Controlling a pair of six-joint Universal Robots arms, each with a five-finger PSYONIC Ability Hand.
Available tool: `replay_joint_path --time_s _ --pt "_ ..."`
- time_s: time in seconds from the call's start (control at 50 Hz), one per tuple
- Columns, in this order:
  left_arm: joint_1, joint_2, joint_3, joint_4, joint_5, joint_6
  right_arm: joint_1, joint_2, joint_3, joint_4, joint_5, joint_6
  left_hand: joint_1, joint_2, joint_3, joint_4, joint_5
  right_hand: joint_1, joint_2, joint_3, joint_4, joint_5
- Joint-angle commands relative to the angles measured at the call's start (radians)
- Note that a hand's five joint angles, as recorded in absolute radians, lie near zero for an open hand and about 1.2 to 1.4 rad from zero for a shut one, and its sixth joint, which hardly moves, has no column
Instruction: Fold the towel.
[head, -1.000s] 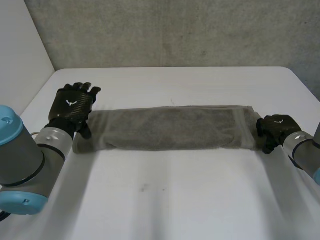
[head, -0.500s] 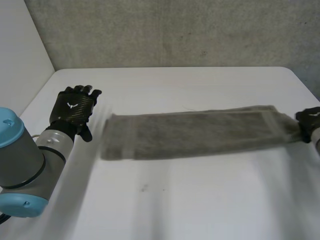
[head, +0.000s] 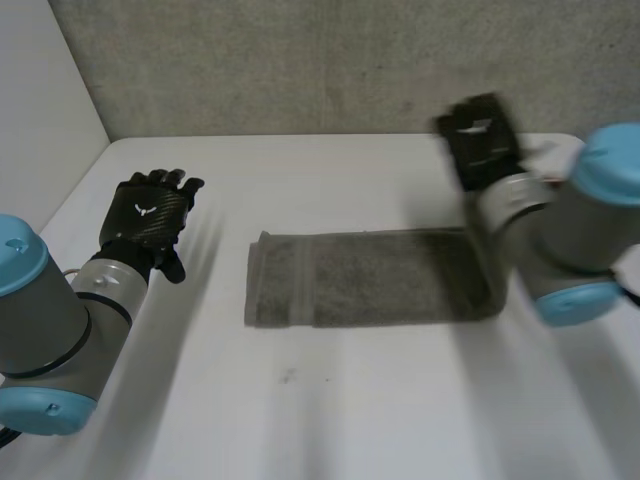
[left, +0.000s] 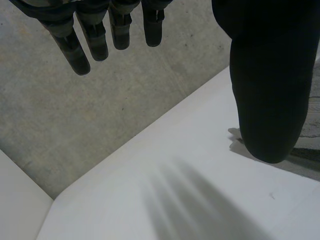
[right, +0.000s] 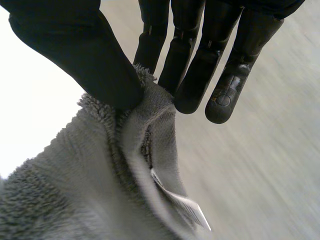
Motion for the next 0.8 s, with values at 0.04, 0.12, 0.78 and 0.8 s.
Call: replay_joint_path --time_s 0.04,0.12,0.78,0.8 --pt "0.001 0.005 0.000 0.000 0.000 0.000 0.326 0.236 -0.132 -0.019 -0.184 -0.112 -0.003 0.010 0.007 0.007 -0.034 0.449 0.217 0.211 0.202 0.242" --pt "0.005 0.006 0.000 0.000 0.000 0.000 0.384 0.293 -0.126 -0.014 -0.197 -0.120 -0.003 0.010 0.007 0.007 -0.034 0.449 0.217 0.211 0.202 0.242" --pt "-0.201 -0.166 0.225 0.015 -0.005 -0.072 0.040 -0.029 0.241 0.278 -0.009 0.517 0.003 0.016 0.014 0.013 -0.027 -0.739 -0.971 -0.977 -0.986 -0.946" --pt "-0.201 -0.166 0.226 0.015 -0.005 -0.072 0.018 -0.015 0.262 0.274 -0.009 0.511 0.003 0.016 0.014 0.013 -0.027 -0.634 -0.866 -0.872 -0.881 -0.841"
